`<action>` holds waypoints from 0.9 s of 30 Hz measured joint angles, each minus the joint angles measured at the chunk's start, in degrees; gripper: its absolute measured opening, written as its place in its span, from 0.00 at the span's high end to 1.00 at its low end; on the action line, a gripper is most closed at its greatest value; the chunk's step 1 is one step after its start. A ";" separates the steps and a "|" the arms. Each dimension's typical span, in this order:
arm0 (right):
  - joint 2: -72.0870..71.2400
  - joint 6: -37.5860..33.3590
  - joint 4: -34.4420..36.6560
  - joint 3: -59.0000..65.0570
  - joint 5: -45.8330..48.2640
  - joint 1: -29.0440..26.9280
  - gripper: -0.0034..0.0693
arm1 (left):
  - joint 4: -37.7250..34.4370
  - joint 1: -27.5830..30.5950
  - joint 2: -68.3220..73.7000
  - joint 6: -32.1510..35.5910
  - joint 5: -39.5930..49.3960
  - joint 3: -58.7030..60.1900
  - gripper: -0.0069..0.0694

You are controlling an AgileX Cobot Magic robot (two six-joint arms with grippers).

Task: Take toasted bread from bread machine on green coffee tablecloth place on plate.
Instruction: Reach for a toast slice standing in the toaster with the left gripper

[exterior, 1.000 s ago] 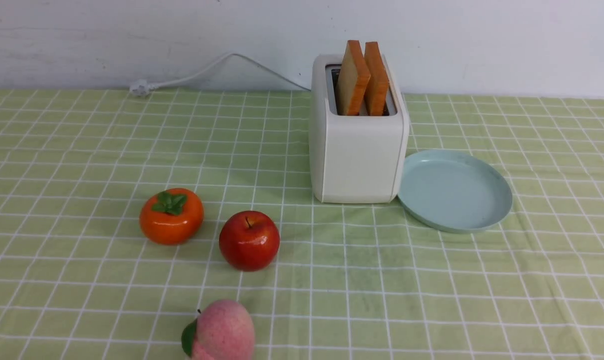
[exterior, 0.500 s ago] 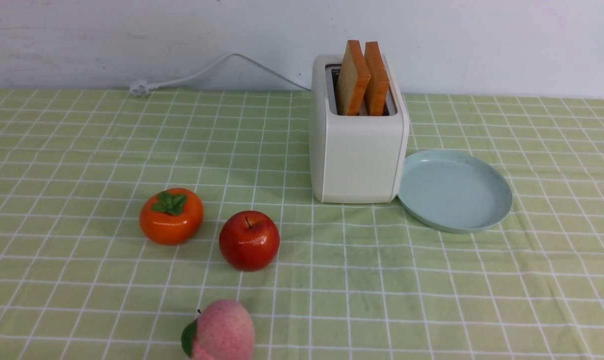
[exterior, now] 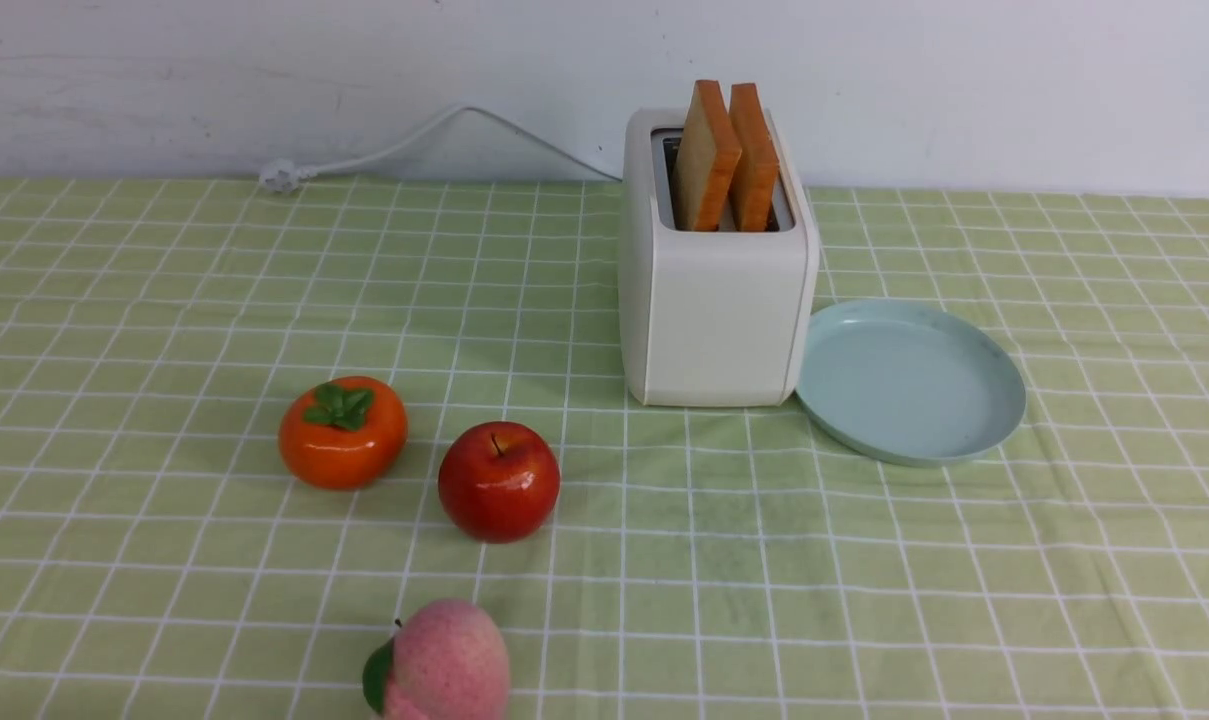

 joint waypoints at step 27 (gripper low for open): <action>0.00 8.27 29.43 0.63 -18.74 0.00 0.62 | -34.30 0.00 17.93 19.84 2.38 -18.10 0.93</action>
